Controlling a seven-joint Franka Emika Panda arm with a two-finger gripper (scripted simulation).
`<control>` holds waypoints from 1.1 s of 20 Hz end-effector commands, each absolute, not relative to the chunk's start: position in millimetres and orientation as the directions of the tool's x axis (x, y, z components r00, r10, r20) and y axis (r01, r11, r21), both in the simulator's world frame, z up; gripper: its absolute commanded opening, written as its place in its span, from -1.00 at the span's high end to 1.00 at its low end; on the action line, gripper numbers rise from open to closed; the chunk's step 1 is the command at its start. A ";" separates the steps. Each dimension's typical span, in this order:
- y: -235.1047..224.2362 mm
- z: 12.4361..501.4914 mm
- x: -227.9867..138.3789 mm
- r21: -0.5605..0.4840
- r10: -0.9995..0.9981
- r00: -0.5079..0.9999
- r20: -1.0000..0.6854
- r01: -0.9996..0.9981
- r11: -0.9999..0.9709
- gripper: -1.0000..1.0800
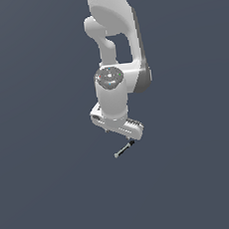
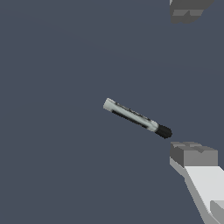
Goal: Pick up the object and move it to a goal position.
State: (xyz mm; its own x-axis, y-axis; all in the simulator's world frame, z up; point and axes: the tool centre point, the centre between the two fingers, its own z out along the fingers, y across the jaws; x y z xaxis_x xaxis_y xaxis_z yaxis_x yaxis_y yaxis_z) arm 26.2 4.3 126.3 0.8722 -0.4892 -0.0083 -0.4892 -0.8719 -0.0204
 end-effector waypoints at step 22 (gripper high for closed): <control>31.6 62.1 44.7 -0.001 -0.815 0.580 -0.001 -0.815 -0.580 -0.92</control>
State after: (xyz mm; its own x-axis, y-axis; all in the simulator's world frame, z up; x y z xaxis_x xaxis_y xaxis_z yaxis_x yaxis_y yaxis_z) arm 44.1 31.0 63.9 0.5910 -0.8066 -0.0019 -0.8066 -0.5910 -0.0007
